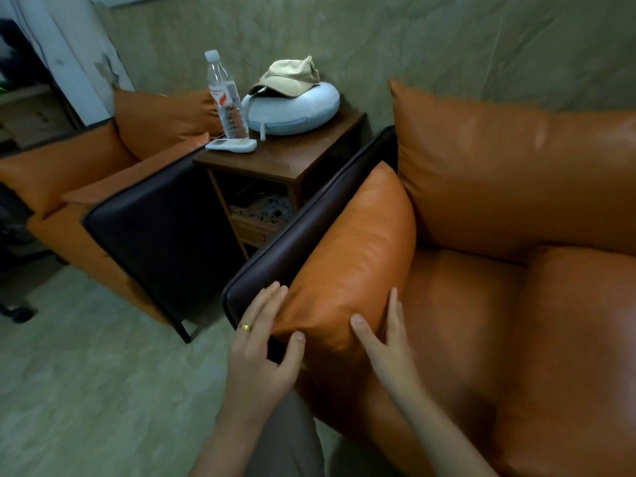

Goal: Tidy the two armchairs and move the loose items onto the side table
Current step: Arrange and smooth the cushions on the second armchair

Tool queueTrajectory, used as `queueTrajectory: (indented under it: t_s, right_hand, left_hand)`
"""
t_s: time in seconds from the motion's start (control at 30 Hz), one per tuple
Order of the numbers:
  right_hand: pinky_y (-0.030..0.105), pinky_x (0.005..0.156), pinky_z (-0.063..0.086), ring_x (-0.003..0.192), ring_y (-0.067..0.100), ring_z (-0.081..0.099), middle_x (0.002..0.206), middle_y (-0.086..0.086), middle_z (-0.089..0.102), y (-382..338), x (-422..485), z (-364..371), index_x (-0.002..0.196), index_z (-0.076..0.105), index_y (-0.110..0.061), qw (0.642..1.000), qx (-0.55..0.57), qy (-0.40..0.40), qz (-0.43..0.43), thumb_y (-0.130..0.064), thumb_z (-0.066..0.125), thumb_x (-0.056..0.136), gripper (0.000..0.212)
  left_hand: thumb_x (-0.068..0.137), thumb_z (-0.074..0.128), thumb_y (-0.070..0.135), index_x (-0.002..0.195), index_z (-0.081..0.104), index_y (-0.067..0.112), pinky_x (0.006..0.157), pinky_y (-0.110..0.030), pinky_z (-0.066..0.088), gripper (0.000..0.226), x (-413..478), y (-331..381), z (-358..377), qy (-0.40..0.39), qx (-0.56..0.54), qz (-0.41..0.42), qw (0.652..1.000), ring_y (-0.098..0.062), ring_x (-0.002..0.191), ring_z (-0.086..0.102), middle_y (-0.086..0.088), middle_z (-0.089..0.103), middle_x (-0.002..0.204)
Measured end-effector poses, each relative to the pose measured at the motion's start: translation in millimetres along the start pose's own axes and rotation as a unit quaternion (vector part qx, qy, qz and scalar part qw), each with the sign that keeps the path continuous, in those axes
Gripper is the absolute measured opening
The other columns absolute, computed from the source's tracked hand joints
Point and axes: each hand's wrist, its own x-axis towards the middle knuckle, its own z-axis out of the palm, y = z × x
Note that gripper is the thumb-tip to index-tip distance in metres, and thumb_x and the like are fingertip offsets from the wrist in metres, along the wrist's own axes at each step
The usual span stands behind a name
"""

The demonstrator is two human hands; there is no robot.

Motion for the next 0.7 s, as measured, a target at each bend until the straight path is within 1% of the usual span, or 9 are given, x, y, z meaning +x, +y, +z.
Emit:
queueTrajectory:
  t_s: [0.1, 0.2, 0.27, 0.33, 0.43, 0.5, 0.57, 0.63, 0.7]
  right_hand:
    - [0.043, 0.121, 0.013, 0.154, 0.017, 0.001, 0.166, -0.013, -0.014, 2, 2, -6, 0.15, -0.015, -0.054, 0.999, -0.013, -0.031, 0.0, -0.071, 0.054, 0.081, 0.099]
    - [0.043, 0.121, 0.013, 0.154, 0.016, -0.001, 0.165, -0.013, -0.019, 2, 3, -8, 0.148, -0.018, -0.057, 0.999, -0.015, -0.046, -0.001, -0.072, 0.053, 0.081, 0.099]
    - [0.043, 0.12, 0.014, 0.154, 0.017, -0.001, 0.165, -0.012, -0.018, 2, 4, -7, 0.147, -0.018, -0.058, 0.999, -0.014, -0.043, -0.003, -0.07, 0.054, 0.083, 0.097]
    - [0.043, 0.12, 0.016, 0.154, 0.019, 0.001, 0.166, -0.011, -0.018, 2, 4, -5, 0.149, -0.017, -0.056, 0.999, -0.015, -0.035, -0.006, -0.069, 0.054, 0.084, 0.097]
    - [0.045, 0.12, 0.017, 0.154, 0.023, 0.0, 0.165, -0.004, -0.022, -2, 10, 0, 0.151, -0.018, -0.05, 0.999, -0.031, -0.034, 0.001, -0.069, 0.051, 0.084, 0.098]
    - [0.047, 0.121, 0.014, 0.155, 0.027, -0.004, 0.165, 0.0, -0.025, -8, 16, 4, 0.152, -0.02, -0.048, 0.998, -0.04, -0.04, 0.01, -0.073, 0.048, 0.082, 0.101]
    - [0.046, 0.122, 0.013, 0.155, 0.028, -0.004, 0.165, 0.004, -0.025, -15, 19, 2, 0.152, -0.02, -0.045, 0.997, -0.052, -0.049, 0.023, -0.074, 0.049, 0.083, 0.102]
    - [0.042, 0.121, 0.015, 0.155, 0.026, -0.001, 0.166, 0.003, -0.02, -18, 16, -11, 0.154, -0.018, -0.043, 0.994, -0.076, -0.071, 0.03, -0.068, 0.05, 0.089, 0.097]
    - [0.038, 0.12, 0.017, 0.155, 0.02, 0.002, 0.168, -0.004, -0.013, -16, 6, -32, 0.156, -0.01, -0.046, 0.989, -0.119, -0.087, 0.014, -0.064, 0.05, 0.094, 0.088]
  left_hand:
    - [0.086, 0.06, 0.057, 0.144, 0.044, 0.04, 0.117, -0.042, 0.029, 0.062, 2, 12, 5, 0.002, 0.017, -0.009, 1.0, -0.013, 0.149, 0.029, 0.013, 0.04, 0.154]
    - [0.08, 0.06, 0.072, 0.142, 0.042, 0.052, 0.116, -0.035, 0.024, 0.067, 12, 17, 15, -0.057, 0.026, -0.058, 0.996, -0.007, 0.15, 0.019, 0.03, 0.027, 0.154]
    - [0.078, 0.066, 0.067, 0.138, 0.045, 0.053, 0.114, -0.036, 0.035, 0.065, 19, 14, 21, -0.079, 0.01, -0.08, 0.994, 0.002, 0.141, 0.027, 0.035, 0.029, 0.147]
    - [0.081, 0.071, 0.056, 0.136, 0.049, 0.052, 0.113, -0.034, 0.038, 0.059, 26, 6, 26, -0.089, 0.003, -0.09, 0.992, 0.012, 0.13, 0.03, 0.033, 0.033, 0.144]
    - [0.085, 0.068, 0.052, 0.136, 0.049, 0.052, 0.118, -0.032, 0.032, 0.055, 35, -6, 31, -0.111, 0.007, -0.077, 0.991, 0.004, 0.138, 0.034, 0.025, 0.038, 0.151]
    - [0.085, 0.06, 0.056, 0.138, 0.05, 0.049, 0.117, -0.03, 0.033, 0.054, 46, -9, 30, -0.13, 0.031, -0.066, 0.989, 0.007, 0.135, 0.034, 0.026, 0.036, 0.151]
    - [0.083, 0.056, 0.062, 0.138, 0.051, 0.049, 0.114, -0.037, 0.039, 0.057, 59, -9, 25, -0.151, 0.059, -0.059, 0.985, 0.005, 0.133, 0.038, 0.026, 0.038, 0.15]
    - [0.084, 0.057, 0.065, 0.139, 0.046, 0.056, 0.111, -0.047, 0.041, 0.057, 68, -1, 19, -0.192, 0.094, -0.076, 0.974, -0.007, 0.136, 0.045, 0.026, 0.037, 0.153]
    - [0.091, 0.056, 0.06, 0.144, 0.037, 0.056, 0.114, -0.053, 0.036, 0.056, 68, 11, 18, -0.242, 0.17, -0.105, 0.95, -0.016, 0.143, 0.038, 0.022, 0.03, 0.158]
